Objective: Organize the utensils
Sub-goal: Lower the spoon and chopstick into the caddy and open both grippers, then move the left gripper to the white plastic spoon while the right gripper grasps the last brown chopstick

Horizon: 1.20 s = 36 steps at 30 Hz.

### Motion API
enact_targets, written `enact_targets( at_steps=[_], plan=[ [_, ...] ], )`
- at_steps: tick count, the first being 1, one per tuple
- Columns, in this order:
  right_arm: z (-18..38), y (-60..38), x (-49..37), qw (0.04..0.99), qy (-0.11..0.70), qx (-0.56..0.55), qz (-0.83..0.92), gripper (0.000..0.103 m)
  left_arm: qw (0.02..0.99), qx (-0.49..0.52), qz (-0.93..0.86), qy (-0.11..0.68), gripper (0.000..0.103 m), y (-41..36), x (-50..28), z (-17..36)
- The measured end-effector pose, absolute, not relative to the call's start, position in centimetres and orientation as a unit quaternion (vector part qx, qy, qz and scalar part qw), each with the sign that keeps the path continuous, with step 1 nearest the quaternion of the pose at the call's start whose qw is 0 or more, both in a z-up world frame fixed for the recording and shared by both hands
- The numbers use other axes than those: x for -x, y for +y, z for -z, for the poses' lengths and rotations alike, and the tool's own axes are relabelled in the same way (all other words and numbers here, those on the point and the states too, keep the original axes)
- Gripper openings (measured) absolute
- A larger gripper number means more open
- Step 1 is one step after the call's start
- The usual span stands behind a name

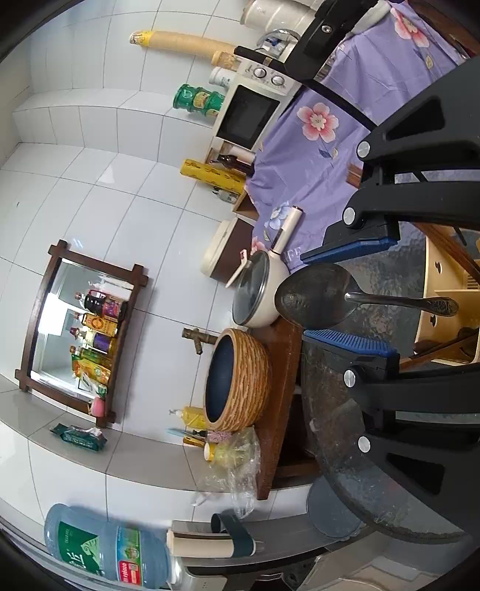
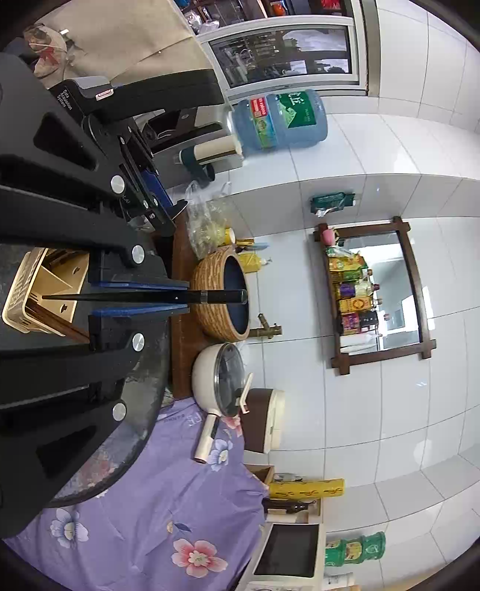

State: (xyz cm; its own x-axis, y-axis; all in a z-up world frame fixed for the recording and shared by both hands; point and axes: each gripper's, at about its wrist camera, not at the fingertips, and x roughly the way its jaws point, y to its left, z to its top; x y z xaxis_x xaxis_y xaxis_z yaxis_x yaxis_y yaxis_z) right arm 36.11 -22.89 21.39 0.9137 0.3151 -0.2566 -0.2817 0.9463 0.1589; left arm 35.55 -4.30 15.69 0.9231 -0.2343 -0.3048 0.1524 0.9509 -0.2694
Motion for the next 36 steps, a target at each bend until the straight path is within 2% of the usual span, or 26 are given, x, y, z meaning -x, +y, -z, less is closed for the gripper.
enact_targets(
  at_steps=[14, 29, 31, 32, 35, 36],
  plan=[
    [-14.0, -22.2, -37.8, 0.97, 0.187, -0.05, -0.144, 0.008, 0.966, 0.105, 0.102, 0.213, 0.035, -4.6, -35.2, -9.2],
    [-11.0, -22.3, -38.0, 0.963, 0.218, -0.054, -0.146, 0.008, 0.964, 0.071, 0.104, 0.236, 0.036, -5.1, -34.2, -6.5],
    [-11.0, -22.5, -38.0, 0.963, 0.218, -0.058, -0.147, 0.008, 0.964, 0.069, 0.105, 0.233, 0.037, -5.0, -34.0, -6.7],
    [-11.1, -22.6, -38.0, 0.963, 0.218, -0.06, -0.147, 0.008, 0.965, 0.067, 0.105, 0.23, 0.042, -5.0, -33.8, -6.8],
    [-11.2, -23.0, -37.6, 0.964, 0.213, -0.065, -0.146, 0.018, 0.969, 0.06, 0.108, 0.213, 0.055, -5.1, -32.6, -7.6],
    [-11.2, -23.2, -37.4, 0.964, 0.212, -0.067, -0.146, 0.029, 0.971, 0.058, 0.108, 0.207, 0.057, -5.1, -32.1, -7.9]
  ],
)
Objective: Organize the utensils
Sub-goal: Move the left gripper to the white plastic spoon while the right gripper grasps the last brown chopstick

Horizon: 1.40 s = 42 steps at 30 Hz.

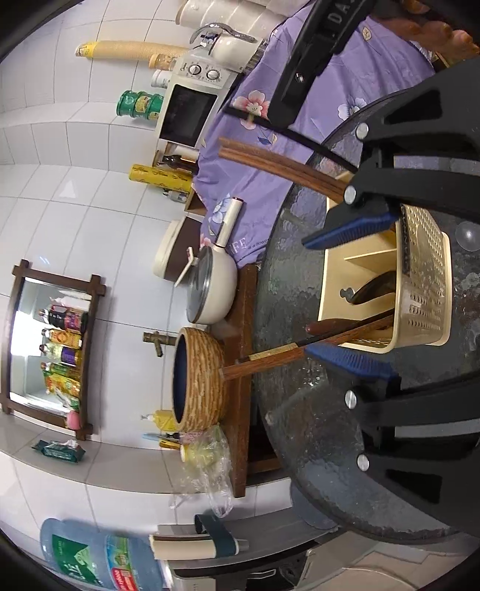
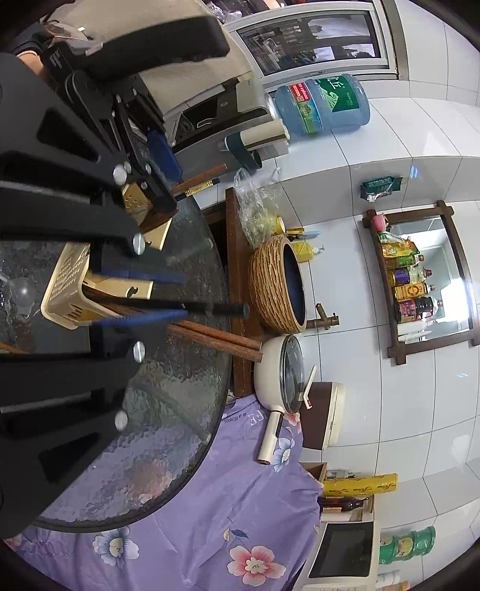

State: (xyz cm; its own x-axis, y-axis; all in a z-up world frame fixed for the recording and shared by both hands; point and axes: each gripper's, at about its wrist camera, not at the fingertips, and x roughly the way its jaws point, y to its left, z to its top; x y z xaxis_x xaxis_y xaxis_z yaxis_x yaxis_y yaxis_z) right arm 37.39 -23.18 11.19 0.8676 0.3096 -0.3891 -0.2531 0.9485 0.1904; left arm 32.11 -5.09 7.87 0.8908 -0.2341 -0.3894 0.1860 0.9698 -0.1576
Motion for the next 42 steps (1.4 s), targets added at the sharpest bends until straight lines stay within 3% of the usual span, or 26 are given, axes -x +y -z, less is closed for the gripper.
enact_targets(
  at_steps=[1, 2, 10, 23, 34, 42],
  plan=[
    [-11.2, -23.3, -37.1, 0.964, 0.211, -0.069, -0.146, 0.044, 0.972, 0.056, 0.108, 0.201, 0.061, -5.1, -31.5, -8.1],
    [-11.2, -23.6, -36.8, 0.964, 0.209, -0.073, -0.146, 0.048, 0.974, 0.052, 0.107, 0.195, 0.066, -5.0, -30.8, -8.3],
    [-9.7, -24.2, -33.7, 0.961, 0.226, -0.064, -0.147, 0.048, 0.972, 0.043, 0.099, 0.207, 0.079, -3.8, -27.7, -7.1],
    [2.5, -25.2, -33.6, 0.907, 0.409, -0.031, -0.091, 0.05, 0.928, 0.001, 0.122, 0.351, 0.08, -5.0, -26.1, 2.1],
    [6.7, -23.8, -34.6, 0.885, 0.459, -0.018, -0.07, 0.031, 0.909, -0.045, 0.143, 0.389, 0.08, -8.2, -26.1, 5.0],
    [7.8, -23.0, -35.2, 0.881, 0.469, 0.0, -0.054, 0.024, 0.901, -0.062, 0.152, 0.402, 0.08, -9.4, -25.8, 6.0]
  ],
)
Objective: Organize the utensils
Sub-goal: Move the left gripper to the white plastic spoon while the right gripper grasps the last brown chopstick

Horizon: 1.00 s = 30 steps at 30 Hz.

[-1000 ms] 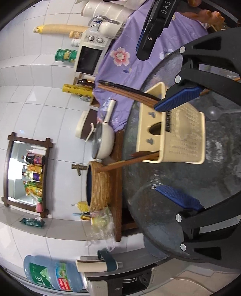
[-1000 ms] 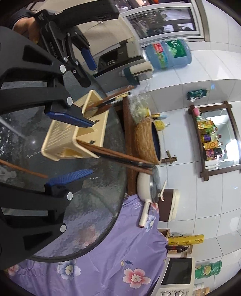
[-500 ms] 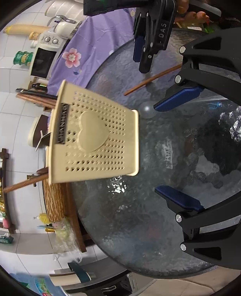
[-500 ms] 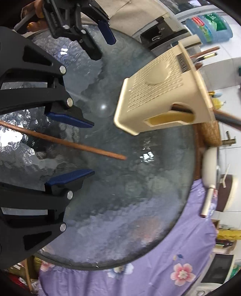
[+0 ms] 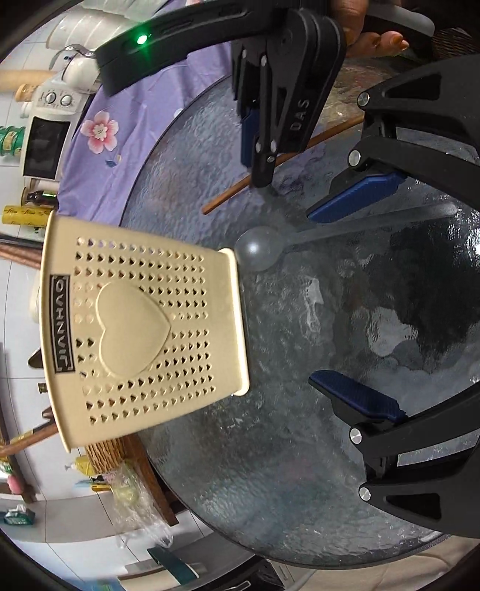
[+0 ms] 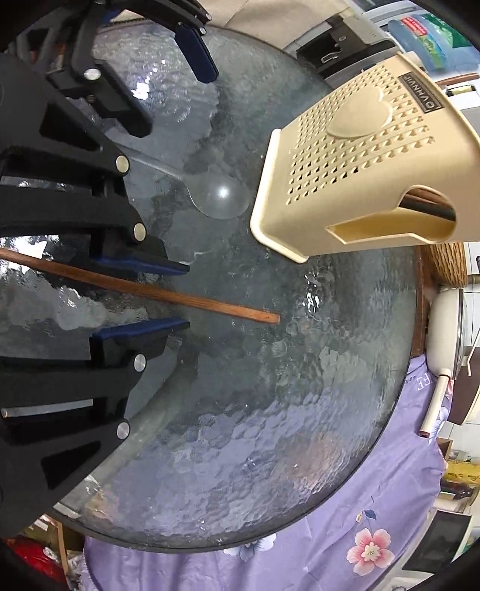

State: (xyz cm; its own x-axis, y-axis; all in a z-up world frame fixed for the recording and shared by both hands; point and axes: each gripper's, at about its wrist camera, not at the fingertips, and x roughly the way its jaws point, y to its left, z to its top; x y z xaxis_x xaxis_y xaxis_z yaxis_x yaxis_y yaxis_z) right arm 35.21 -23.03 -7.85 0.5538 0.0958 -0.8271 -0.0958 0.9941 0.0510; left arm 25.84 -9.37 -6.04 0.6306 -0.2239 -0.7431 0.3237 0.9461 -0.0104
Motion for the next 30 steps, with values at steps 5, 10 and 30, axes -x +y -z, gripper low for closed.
enact_targets(
  at_steps=[5, 10, 30],
  plan=[
    [7.8, -22.8, -36.1, 0.882, 0.469, 0.012, -0.054, 0.018, 0.897, -0.074, 0.158, 0.407, 0.08, -10.3, -25.7, 6.6],
    [7.8, -23.4, -37.3, 0.879, 0.472, 0.019, -0.06, 0.012, 0.893, -0.076, 0.165, 0.411, 0.079, -11.2, -25.9, 6.9],
    [8.1, -26.1, -38.7, 0.879, 0.471, 0.022, -0.071, 0.007, 0.887, -0.095, 0.139, 0.43, 0.063, -14.9, -29.9, 7.8]
  ],
)
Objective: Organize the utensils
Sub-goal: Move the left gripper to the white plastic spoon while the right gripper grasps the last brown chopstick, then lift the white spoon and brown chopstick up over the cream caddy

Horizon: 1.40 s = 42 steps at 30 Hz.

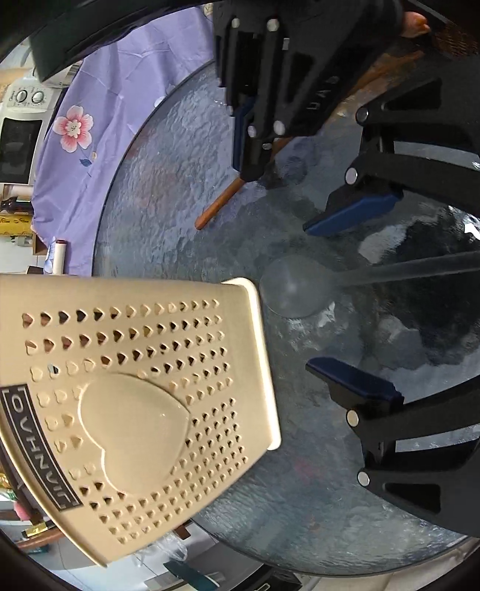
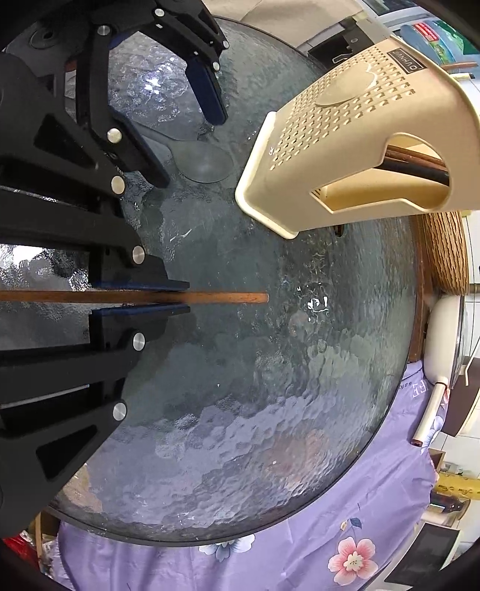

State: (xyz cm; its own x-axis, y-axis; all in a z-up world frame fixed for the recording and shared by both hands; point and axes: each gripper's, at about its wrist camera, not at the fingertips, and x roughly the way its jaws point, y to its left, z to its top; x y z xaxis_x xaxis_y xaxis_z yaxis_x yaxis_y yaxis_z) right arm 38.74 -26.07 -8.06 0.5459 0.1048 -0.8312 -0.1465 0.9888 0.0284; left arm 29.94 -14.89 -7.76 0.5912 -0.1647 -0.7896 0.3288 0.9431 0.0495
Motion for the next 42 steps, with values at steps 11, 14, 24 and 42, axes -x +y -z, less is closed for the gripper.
enact_targets(
  at_steps=[11, 14, 24, 42],
  plan=[
    [8.1, -25.7, -38.4, 0.876, 0.476, 0.019, -0.072, 0.007, 0.882, -0.089, 0.144, 0.439, 0.035, -16.3, -31.3, 7.5],
    [8.0, -25.6, -38.7, 0.875, 0.479, 0.02, -0.071, 0.007, 0.882, -0.088, 0.145, 0.439, 0.035, -16.5, -31.4, 7.6],
    [7.2, -26.8, -38.7, 0.882, 0.461, -0.03, -0.088, 0.007, 0.897, -0.044, 0.158, 0.411, 0.035, -13.3, -29.9, 5.1],
    [-2.9, -27.5, -32.0, 0.918, 0.331, -0.1, -0.193, 0.007, 0.928, 0.009, 0.192, 0.319, 0.035, -7.9, -24.3, -2.7]
  ],
)
